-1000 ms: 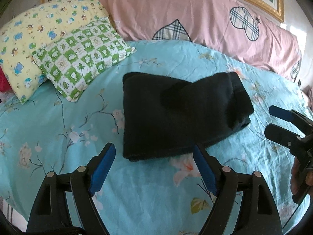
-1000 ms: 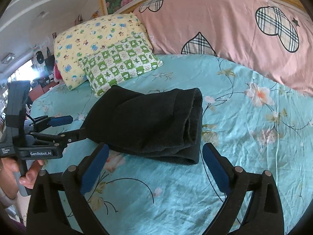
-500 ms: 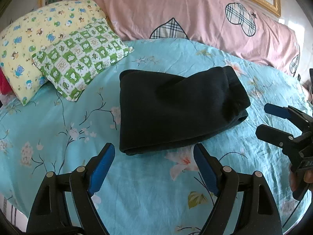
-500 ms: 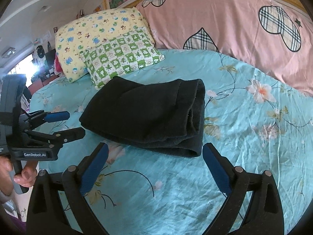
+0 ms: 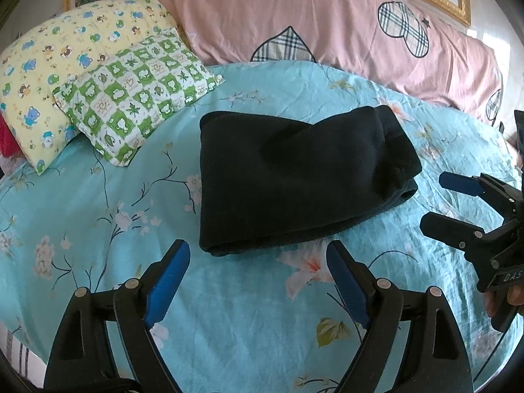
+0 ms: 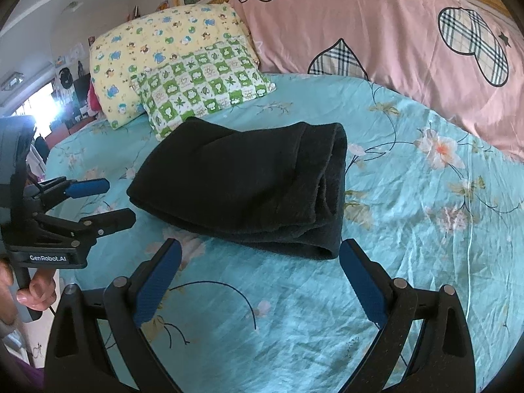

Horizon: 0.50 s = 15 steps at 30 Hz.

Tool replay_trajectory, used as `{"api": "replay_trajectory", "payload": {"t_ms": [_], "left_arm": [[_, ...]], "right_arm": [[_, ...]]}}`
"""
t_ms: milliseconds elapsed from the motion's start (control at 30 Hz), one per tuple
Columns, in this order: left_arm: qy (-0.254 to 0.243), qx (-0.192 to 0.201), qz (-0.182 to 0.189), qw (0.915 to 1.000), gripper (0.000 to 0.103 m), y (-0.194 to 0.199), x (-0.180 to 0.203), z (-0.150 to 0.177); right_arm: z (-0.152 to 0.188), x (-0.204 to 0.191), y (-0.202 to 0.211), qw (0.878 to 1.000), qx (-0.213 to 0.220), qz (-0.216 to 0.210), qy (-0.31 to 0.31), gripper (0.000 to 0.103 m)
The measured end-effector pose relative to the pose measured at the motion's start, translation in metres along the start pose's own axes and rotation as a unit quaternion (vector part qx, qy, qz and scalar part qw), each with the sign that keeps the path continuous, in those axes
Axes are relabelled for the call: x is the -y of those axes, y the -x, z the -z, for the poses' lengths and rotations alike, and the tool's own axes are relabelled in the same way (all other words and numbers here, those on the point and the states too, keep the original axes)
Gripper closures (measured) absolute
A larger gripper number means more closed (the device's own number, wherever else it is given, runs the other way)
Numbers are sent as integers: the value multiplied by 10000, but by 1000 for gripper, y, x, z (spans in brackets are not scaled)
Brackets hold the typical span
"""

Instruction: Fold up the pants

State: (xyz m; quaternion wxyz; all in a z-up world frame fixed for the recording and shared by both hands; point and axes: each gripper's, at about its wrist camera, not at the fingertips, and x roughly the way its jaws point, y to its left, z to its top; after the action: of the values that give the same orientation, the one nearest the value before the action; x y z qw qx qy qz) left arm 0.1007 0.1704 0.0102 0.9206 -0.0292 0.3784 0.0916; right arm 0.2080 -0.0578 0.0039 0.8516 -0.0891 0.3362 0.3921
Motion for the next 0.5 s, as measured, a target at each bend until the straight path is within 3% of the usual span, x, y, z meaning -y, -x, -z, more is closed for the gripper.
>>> {"api": "replay_trajectory", "payload": {"t_ms": [500], "left_arm": [[14, -141, -108, 9998, 16, -11, -2, 5]], "right_arm": [[1, -3, -11, 9998, -122, 26, 120, 6]]}}
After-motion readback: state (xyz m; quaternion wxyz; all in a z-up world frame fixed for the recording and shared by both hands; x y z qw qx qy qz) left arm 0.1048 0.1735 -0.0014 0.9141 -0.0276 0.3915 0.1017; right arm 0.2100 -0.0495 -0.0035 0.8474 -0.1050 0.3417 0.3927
